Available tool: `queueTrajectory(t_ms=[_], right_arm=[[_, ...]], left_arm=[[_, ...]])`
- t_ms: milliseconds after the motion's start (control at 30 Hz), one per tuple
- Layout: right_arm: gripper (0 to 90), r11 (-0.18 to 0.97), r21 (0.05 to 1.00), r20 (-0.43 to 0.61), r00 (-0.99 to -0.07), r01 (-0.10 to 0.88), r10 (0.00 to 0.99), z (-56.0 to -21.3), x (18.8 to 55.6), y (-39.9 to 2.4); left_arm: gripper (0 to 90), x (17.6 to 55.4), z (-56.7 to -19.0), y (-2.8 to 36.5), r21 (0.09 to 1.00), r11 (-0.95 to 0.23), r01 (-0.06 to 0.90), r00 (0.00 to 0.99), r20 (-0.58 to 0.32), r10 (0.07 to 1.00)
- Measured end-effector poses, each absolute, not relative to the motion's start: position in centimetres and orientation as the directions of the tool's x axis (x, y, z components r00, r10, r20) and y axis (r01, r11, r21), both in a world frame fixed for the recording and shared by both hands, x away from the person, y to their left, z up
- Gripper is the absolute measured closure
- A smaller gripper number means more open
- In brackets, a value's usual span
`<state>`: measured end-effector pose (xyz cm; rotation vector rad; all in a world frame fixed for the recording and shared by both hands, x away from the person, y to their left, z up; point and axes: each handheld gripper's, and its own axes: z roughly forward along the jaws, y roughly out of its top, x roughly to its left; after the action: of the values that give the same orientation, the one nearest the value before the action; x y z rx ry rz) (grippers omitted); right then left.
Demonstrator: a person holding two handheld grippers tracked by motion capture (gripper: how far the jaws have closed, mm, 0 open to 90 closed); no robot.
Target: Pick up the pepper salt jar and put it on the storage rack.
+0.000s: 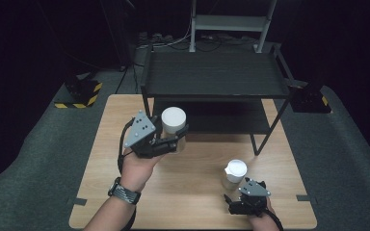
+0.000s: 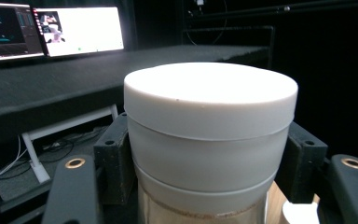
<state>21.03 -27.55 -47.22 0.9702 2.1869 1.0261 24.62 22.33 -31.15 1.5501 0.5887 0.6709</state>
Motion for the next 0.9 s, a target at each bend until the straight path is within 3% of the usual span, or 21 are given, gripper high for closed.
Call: queueTrajectory(t_ms=[900], right_arm=[[0.0, 0.45, 0.808, -0.154, -0.601, 0.381, 0.785, -47.2, 21.1, -27.6]], left_arm=[[33.7, 26.0, -25.3, 21.9, 0.996, -0.052, -0.079, 0.654, 0.091, 0.751]])
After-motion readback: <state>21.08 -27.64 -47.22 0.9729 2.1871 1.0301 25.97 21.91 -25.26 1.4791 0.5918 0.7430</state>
